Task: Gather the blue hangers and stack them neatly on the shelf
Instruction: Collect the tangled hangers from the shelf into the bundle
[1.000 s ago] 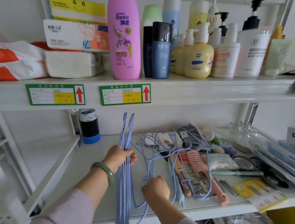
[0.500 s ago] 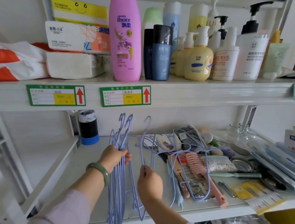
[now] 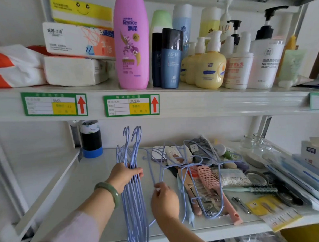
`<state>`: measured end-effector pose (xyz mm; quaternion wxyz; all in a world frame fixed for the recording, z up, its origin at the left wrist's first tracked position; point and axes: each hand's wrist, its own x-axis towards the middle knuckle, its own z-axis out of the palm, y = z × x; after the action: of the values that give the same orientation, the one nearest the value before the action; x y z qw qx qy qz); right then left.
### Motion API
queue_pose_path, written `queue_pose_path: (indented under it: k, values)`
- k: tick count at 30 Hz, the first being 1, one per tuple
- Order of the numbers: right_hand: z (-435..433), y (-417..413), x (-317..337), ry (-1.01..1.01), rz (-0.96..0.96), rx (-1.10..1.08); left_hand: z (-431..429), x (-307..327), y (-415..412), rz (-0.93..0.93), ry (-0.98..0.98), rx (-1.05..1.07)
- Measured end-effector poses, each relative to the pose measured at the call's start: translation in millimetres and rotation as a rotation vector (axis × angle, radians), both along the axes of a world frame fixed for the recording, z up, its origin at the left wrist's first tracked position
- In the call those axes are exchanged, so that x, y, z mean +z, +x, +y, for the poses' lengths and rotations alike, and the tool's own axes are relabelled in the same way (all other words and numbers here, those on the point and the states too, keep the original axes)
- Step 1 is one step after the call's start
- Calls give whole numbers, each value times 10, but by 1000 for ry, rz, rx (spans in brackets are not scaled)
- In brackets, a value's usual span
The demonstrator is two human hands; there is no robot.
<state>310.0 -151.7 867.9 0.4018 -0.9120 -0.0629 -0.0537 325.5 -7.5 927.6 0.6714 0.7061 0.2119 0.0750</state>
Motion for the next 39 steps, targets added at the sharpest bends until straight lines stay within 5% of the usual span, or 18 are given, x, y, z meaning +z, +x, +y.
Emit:
queue_pose_path:
  k: [7,17,27,32,35,39]
  values:
    - [-87,162,-129,-337,262,-8,81,52,-121,21,98,-26]
    - [-45,13,11,172,-29,-11,111,160,-100,3,59,-20]
    - [-69,-306,-184,191,-348,137,-73,112,41,4,107,-20]
    - [-98,-308,-187,206,-330,156,-145,78,52,28,98,-59]
    - [-233,-259,-75,95,-171,200,-181,83,39,44,132,-53]
    - [-498,16,30,-244,-26,-51,-188,77,25,80,173,-67]
